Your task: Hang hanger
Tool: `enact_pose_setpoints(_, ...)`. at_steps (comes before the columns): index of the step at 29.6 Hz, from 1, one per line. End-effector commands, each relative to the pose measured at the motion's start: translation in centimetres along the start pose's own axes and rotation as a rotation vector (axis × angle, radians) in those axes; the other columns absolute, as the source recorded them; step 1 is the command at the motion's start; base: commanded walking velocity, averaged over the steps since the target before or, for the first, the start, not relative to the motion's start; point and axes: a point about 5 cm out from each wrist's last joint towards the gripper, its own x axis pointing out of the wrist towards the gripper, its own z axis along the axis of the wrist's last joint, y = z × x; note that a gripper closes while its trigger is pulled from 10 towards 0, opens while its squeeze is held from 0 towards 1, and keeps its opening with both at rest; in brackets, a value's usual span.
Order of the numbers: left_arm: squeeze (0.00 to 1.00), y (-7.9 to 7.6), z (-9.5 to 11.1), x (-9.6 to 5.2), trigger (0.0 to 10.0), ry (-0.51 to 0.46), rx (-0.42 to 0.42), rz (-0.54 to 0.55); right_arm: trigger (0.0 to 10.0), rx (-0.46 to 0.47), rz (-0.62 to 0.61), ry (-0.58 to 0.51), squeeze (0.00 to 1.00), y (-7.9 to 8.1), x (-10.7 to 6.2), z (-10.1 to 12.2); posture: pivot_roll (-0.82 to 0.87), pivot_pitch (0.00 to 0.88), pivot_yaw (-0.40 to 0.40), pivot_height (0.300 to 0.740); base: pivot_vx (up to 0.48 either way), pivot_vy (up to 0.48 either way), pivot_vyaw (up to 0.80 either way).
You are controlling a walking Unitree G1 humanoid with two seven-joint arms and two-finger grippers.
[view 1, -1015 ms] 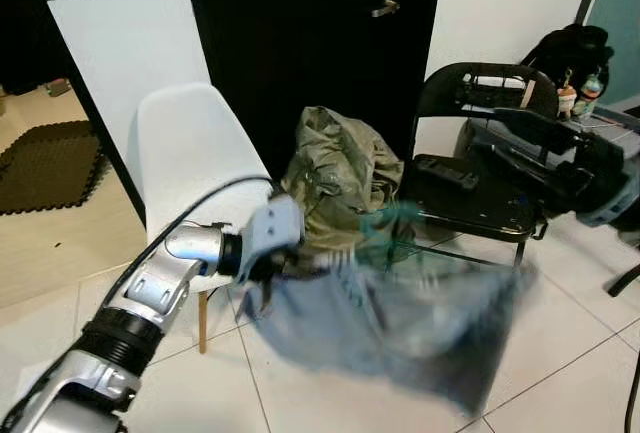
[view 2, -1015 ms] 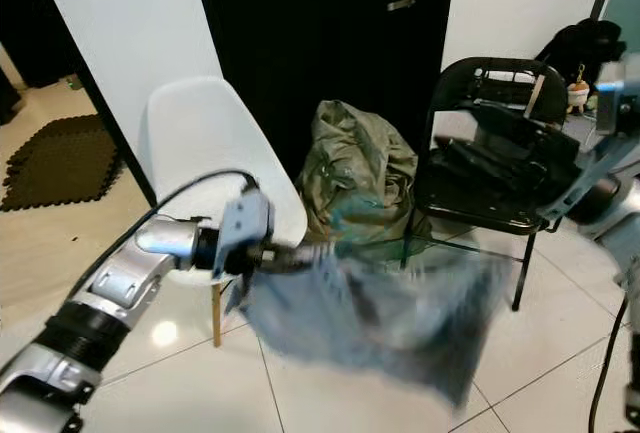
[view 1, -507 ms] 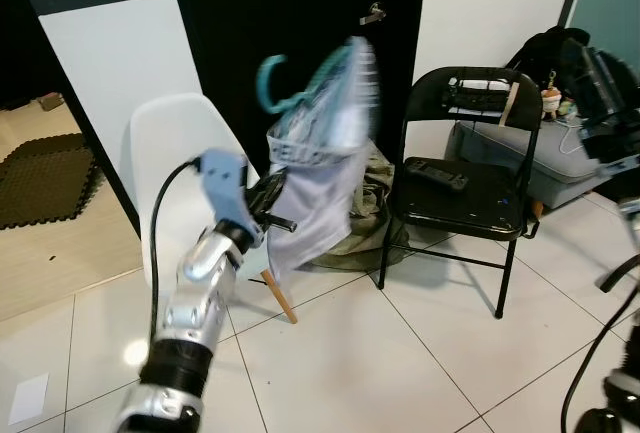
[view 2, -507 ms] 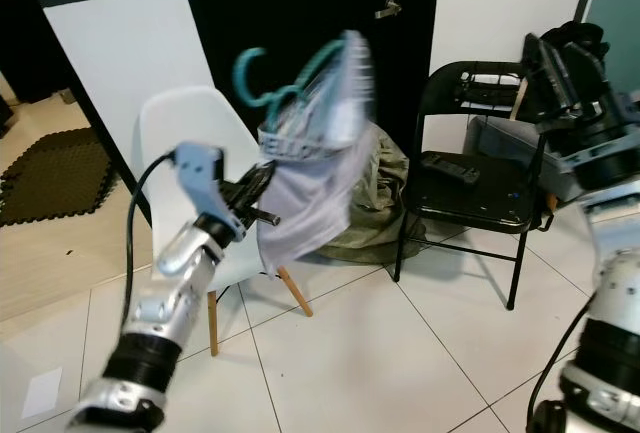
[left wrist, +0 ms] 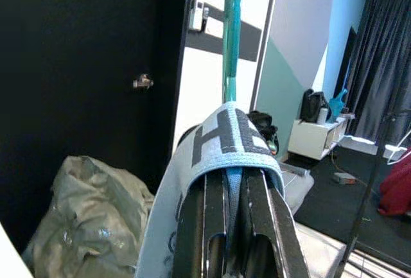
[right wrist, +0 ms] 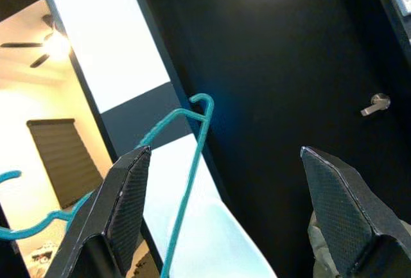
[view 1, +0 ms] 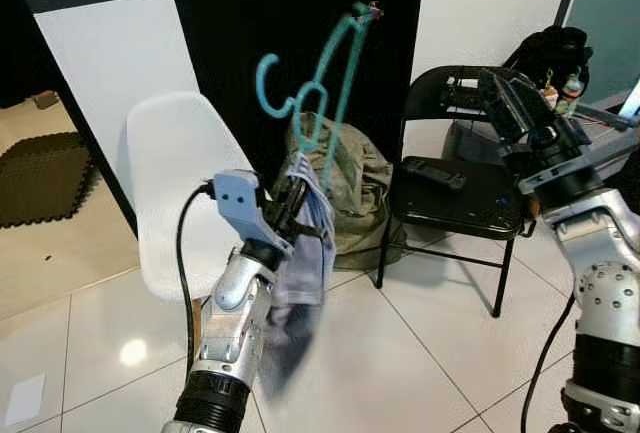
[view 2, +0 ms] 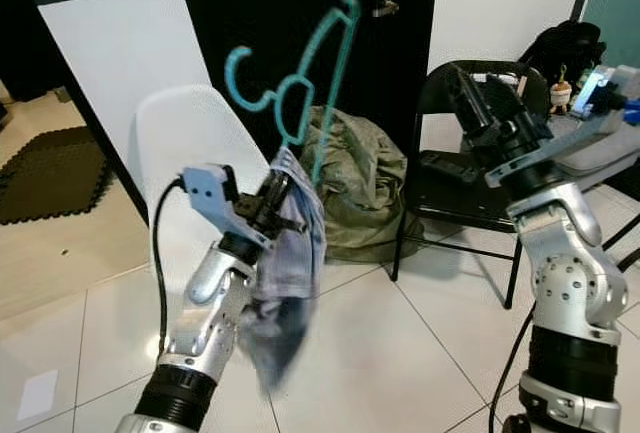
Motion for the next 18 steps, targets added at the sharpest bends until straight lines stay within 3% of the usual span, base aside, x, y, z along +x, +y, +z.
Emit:
enact_pose_setpoints(1,0.00,-1.1,0.6,0.2,10.0,-0.001,0.061,-0.130,10.0,0.017,-0.077,0.119,0.00,-0.5,0.0,-2.7,-0.07,0.000,0.036,0.740,0.000,0.000,0.00)
enact_pose_setpoints(4,0.00,-1.1,0.6,0.2,10.0,-0.001,0.061,-0.130,10.0,0.017,-0.077,0.119,0.00,-0.5,0.0,-2.7,-0.07,0.000,0.036,0.740,0.000,0.000,0.00)
enact_pose_setpoints(5,0.00,-1.6,0.7,0.3,10.0,0.009,0.086,-0.187,10.0,0.021,-0.125,0.185,0.00,-0.8,-0.1,-4.1,-0.07,0.000,0.036,0.740,0.000,0.000,0.00)
enact_pose_setpoints(6,0.00,-1.6,0.7,0.3,10.0,0.009,0.086,-0.187,10.0,0.021,-0.125,0.185,0.00,-0.8,-0.1,-4.1,-0.07,0.000,0.036,0.740,0.000,0.000,0.00)
enact_pose_setpoints(7,0.00,-1.8,0.5,0.7,10.0,0.098,0.236,-0.345,10.0,-0.026,-0.150,0.269,0.00,-1.3,-0.9,-5.3,-0.06,0.002,0.042,0.740,0.000,0.000,0.00)
enact_pose_setpoints(8,0.00,-1.5,0.3,1.0,10.0,0.204,0.450,-0.513,10.0,-0.090,-0.154,0.330,0.00,-1.9,-1.7,-5.7,-0.06,0.002,0.046,0.740,0.000,0.000,0.00)
enact_pose_setpoints(10,0.00,-1.5,0.3,1.0,10.0,0.204,0.450,-0.513,10.0,-0.090,-0.154,0.330,0.00,-1.9,-1.7,-5.7,-0.06,0.002,0.046,0.740,0.000,0.000,0.00)
enact_pose_setpoints(11,0.00,1.2,0.0,1.1,10.0,0.434,0.810,-0.742,10.0,-0.194,-0.089,0.379,0.00,-2.7,-3.1,-4.7,-0.05,0.000,0.052,0.740,0.000,0.000,0.00)
enact_pose_setpoints(13,0.00,1.2,0.0,1.1,10.0,0.434,0.810,-0.742,10.0,-0.194,-0.089,0.379,0.00,-2.7,-3.1,-4.7,-0.05,0.000,0.052,0.740,0.000,0.000,0.00)
enact_pose_setpoints(14,0.00,3.0,0.7,1.7,10.0,0.502,0.892,-0.735,10.0,-0.240,0.001,0.406,0.00,-2.3,-3.9,-4.0,-0.05,0.000,0.058,0.740,0.000,0.000,0.00)
enact_pose_setpoints(15,0.00,3.0,0.7,1.7,10.0,0.502,0.892,-0.735,10.0,-0.240,0.001,0.406,0.00,-2.3,-3.9,-4.0,-0.05,0.000,0.058,0.740,0.000,0.000,0.00)
enact_pose_setpoints(16,0.00,4.6,1.5,2.3,10.0,0.548,0.960,-0.727,10.0,-0.274,0.108,0.439,0.00,-1.6,-4.8,-3.5,-0.05,0.000,0.064,0.740,0.000,0.000,0.00)
enact_pose_setpoints(17,0.00,4.6,1.5,2.3,10.0,0.548,0.960,-0.727,10.0,-0.274,0.108,0.439,0.00,-1.6,-4.8,-3.5,-0.05,0.000,0.064,0.740,0.000,0.000,0.00)
enact_pose_setpoints(18,0.00,5.9,2.3,2.8,10.0,0.589,1.022,-0.716,10.0,-0.283,0.224,0.474,0.00,-0.6,-5.9,-3.2,-0.05,0.000,0.070,0.740,0.000,0.000,0.00)
